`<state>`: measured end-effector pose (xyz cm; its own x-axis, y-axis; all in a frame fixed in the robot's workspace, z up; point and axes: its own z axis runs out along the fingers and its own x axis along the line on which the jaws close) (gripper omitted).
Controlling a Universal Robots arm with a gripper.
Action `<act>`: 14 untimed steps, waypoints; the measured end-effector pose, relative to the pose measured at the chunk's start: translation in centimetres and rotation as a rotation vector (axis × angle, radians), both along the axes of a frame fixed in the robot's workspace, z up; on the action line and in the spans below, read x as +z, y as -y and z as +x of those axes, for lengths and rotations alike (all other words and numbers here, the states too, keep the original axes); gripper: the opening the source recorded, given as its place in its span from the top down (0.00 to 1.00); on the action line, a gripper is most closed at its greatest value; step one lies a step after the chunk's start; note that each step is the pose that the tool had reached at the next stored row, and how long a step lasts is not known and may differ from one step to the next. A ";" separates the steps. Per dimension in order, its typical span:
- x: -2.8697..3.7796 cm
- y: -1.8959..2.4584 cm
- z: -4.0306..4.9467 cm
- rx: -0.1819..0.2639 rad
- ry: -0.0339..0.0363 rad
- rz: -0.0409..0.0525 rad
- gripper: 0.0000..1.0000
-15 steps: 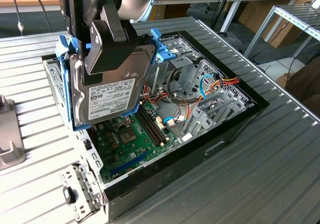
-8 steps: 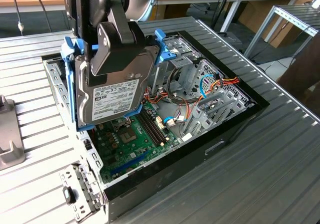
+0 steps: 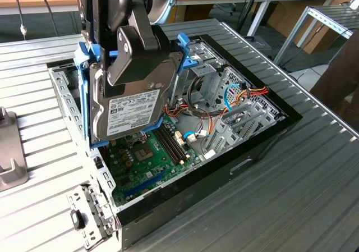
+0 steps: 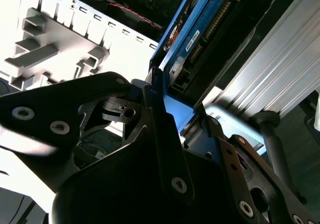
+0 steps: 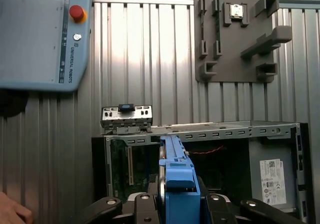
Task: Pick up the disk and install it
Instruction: 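Pick up the disk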
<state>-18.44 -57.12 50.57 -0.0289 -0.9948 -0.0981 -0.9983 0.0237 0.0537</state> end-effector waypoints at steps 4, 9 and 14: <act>-0.01 0.44 0.80 0.000 0.0000 0.0000 0.63; -0.01 1.02 1.58 0.000 -0.0001 -0.0001 0.63; -0.01 1.24 1.81 0.000 0.0000 0.0000 0.63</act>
